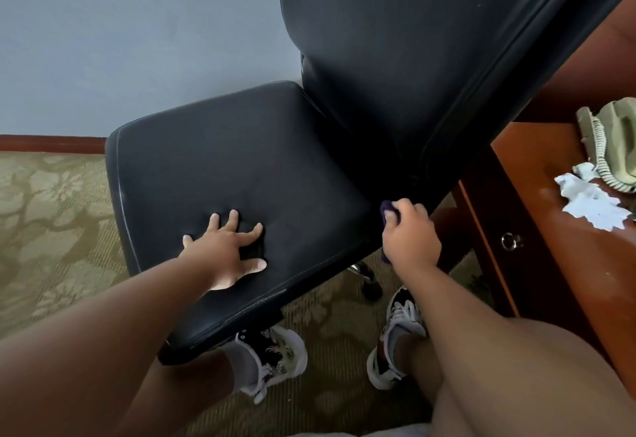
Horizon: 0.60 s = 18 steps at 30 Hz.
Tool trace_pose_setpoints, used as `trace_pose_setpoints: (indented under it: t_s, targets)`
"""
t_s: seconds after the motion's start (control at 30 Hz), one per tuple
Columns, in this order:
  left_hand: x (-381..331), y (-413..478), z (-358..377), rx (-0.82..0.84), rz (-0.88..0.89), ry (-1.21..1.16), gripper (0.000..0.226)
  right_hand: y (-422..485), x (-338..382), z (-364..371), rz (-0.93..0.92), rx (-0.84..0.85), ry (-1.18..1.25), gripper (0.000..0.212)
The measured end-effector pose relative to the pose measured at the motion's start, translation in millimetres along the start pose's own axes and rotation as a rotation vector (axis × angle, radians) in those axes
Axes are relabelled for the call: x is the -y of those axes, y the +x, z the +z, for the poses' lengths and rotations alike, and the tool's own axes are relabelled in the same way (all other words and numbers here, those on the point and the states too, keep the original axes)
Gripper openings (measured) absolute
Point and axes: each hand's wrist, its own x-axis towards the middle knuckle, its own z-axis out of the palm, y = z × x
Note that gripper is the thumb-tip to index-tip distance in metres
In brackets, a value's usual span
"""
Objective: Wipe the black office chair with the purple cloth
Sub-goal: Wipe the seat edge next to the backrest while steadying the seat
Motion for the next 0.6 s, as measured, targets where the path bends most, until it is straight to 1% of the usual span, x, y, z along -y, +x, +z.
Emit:
trace_pose_setpoints:
  t_s: [0.13,0.23,0.3,0.37,0.47,0.53,0.6]
  targets:
    - [-4.1,-0.4,2.9,-0.015,-0.011,0.04,0.071,-19.7,14.5,14.7,0.101,-0.044,0.19,0.021]
    - [-5.1,0.3,2.8,-0.023,-0.017,0.073,0.071,-61.7,28.1,26.1,0.059,-0.075,0.254,0.017]
    - [-4.6,-0.2,1.4,-0.019,-0.021,0.085,0.071,-87.7,32.1,32.5,0.003,-0.025,0.296,0.014]
    - [-3.0,-0.6,0.1,-0.012,-0.022,0.084,0.071,-99.5,29.6,33.3,-0.074,0.035,0.268,0.011]
    - [1.3,-1.9,-1.1,-0.009,-0.01,0.068,0.071,-86.6,17.3,27.8,-0.191,0.06,0.124,0.015]
    - [2.2,-2.7,-1.7,-0.01,0.0,0.033,0.072,-73.0,10.1,23.4,-0.153,0.039,0.097,0.017]
    - [-0.3,-2.9,-1.8,-0.006,0.002,0.009,0.072,-62.3,7.2,21.1,-0.053,0.0,0.112,0.014]
